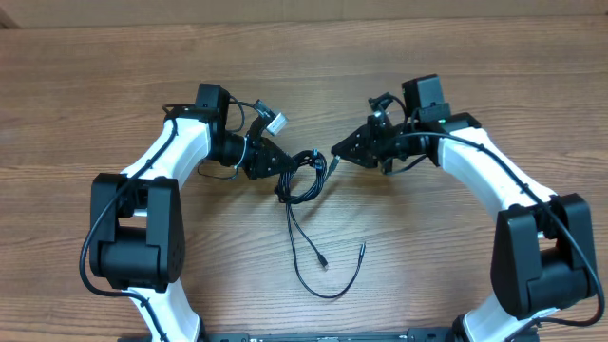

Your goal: Untangle cables

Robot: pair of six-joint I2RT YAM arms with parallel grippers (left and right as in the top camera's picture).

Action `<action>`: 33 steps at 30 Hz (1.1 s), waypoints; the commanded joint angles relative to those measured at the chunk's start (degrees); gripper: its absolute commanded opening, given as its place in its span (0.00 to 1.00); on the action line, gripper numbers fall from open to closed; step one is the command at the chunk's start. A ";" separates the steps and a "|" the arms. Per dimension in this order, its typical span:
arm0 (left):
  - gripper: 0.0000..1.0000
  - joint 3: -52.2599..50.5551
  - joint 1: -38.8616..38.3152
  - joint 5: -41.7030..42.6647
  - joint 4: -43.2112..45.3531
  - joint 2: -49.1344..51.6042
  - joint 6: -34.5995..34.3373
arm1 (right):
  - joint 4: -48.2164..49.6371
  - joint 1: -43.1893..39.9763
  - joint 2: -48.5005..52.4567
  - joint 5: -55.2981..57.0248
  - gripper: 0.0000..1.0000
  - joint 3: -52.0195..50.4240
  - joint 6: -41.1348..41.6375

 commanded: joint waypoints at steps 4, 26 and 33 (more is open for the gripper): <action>0.04 0.70 -0.02 1.38 0.17 -0.72 -1.27 | -0.11 4.59 -1.53 6.73 0.04 -0.22 3.74; 0.04 0.70 -0.02 1.57 0.90 -0.72 -2.80 | 0.13 11.58 -1.53 19.10 0.04 -0.22 17.99; 0.04 0.70 -0.02 1.57 1.75 -0.72 -4.68 | 0.46 14.95 -1.53 18.82 0.04 -0.22 20.35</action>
